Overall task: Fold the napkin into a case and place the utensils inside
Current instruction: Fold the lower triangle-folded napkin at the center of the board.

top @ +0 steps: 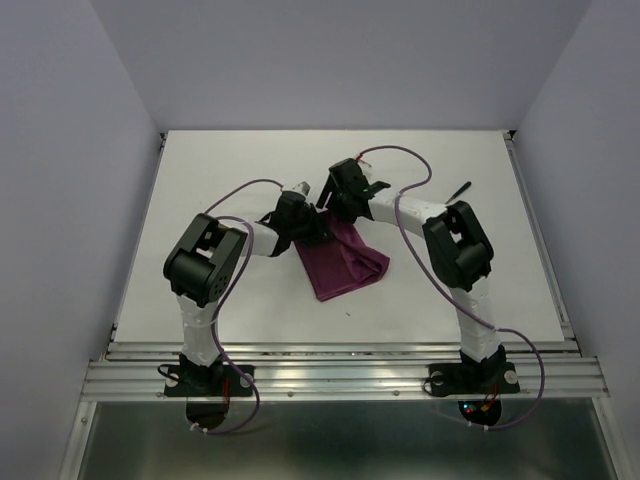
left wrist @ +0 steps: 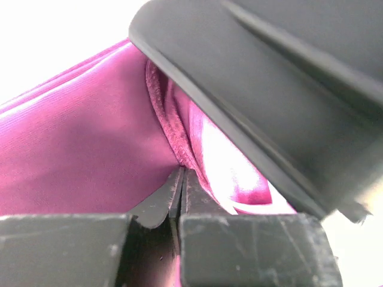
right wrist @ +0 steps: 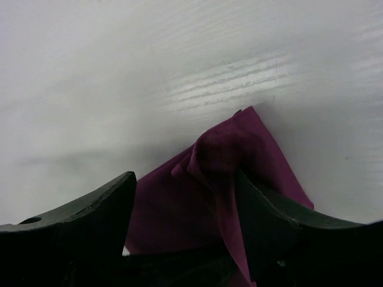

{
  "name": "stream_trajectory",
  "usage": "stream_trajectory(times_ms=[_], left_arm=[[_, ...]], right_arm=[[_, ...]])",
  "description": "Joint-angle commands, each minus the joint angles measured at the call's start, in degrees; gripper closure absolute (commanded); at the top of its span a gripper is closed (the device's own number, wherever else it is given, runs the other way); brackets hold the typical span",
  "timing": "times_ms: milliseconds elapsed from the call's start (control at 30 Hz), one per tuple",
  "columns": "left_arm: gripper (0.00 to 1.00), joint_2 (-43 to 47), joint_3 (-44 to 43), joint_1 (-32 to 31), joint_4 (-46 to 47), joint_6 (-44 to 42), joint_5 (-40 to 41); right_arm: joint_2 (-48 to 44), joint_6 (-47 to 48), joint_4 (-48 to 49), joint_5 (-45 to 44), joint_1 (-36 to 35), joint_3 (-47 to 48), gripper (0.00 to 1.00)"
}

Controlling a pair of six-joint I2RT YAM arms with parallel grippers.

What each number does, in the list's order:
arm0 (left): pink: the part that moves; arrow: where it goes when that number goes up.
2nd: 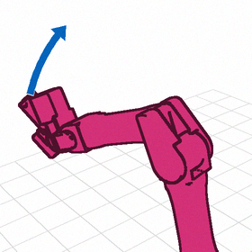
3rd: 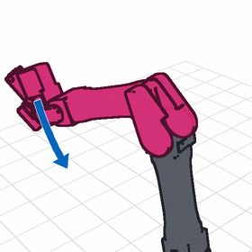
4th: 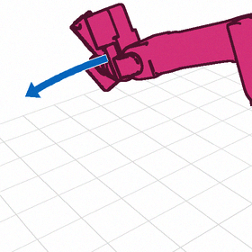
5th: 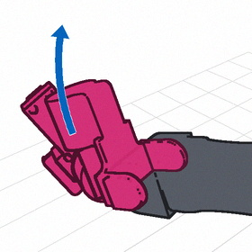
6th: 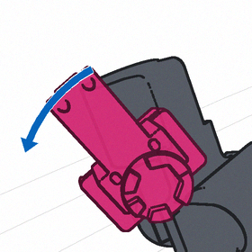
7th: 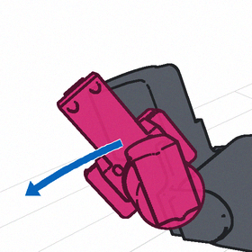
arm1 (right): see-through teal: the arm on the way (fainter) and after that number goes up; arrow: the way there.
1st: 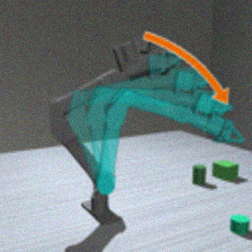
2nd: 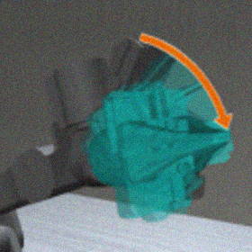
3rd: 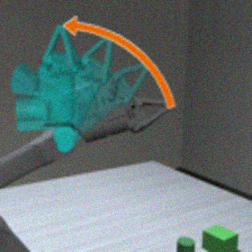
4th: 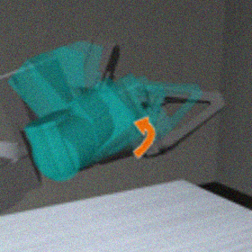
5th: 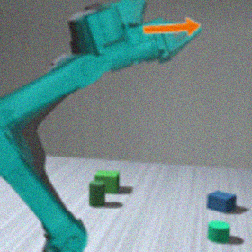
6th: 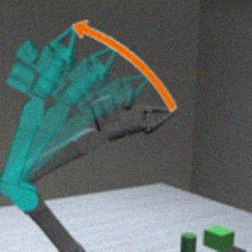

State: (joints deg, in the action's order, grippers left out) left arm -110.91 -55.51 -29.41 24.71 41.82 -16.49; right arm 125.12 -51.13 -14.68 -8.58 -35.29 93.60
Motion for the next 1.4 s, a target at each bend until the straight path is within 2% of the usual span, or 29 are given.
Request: stream_trajectory(times_ms=[0,267,1033,1167,1367], left_arm=[[0.94,-2.55,2.24,1.02,-6.69,0.01,3.66],[0.94,-2.99,2.16,1.02,-6.6,0.01,3.57],[0.94,-2.03,1.98,1.02,-6.78,-0.08,2.87],[0.94,-1.76,1.63,1.02,-7.22,-0.25,2.78],[0.94,-1.94,0.66,1.02,-8.45,-0.78,2.87]], right_arm=[[-8.21,1.12,-1.06,0.24,-0.84,-0.43,0.28],[-12.7,2.53,-1.14,-1.44,-0.31,-3.42,0.26],[-10.33,6.83,-1.85,1.46,3.03,-6.59,0.25],[-13.67,9.55,-1.76,-1.09,3.74,-9.04,0.25],[-22.28,15.09,-0.62,-0.3,10.41,-21.42,0.29]])
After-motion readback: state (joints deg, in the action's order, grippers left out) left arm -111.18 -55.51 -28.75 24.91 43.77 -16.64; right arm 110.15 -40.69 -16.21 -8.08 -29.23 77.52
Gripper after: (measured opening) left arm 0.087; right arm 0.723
